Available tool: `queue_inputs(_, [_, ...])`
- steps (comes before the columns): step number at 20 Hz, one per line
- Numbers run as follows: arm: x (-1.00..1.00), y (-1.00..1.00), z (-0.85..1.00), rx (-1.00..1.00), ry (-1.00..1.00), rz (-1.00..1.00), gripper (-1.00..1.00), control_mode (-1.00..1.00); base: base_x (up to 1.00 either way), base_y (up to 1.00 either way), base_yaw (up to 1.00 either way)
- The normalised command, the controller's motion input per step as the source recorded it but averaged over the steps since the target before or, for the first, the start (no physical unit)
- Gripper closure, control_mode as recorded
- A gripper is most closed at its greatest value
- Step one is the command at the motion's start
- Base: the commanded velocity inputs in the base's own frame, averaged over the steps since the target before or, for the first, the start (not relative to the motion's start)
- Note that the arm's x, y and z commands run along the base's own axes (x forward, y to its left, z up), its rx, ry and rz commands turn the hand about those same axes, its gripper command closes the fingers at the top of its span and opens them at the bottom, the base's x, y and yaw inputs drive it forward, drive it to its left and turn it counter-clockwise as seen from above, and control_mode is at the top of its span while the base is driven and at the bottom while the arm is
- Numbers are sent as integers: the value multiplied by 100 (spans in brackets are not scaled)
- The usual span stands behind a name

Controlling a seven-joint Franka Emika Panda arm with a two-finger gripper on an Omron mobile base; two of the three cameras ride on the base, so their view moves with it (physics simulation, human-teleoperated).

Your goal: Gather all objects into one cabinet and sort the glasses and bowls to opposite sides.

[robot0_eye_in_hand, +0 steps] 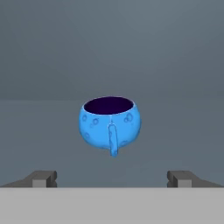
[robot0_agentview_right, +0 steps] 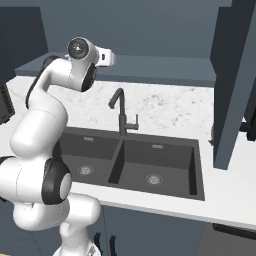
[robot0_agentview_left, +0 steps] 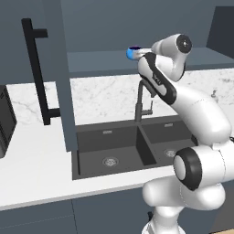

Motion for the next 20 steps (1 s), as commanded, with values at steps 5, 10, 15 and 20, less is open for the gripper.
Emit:
queue_inputs(5, [27, 6, 0, 0, 0, 0, -100, -100, 0, 0, 0])
queue_inputs(10, [35, 0, 0, 0, 1, 0, -100, -100, 0, 0, 0])
queue_inputs(15, [30, 0, -4, 0, 0, 0, -100, -100, 0, 0, 0])
queue_inputs(20, [11, 0, -11, 0, 0, 0, -100, -100, 0, 0, 0])
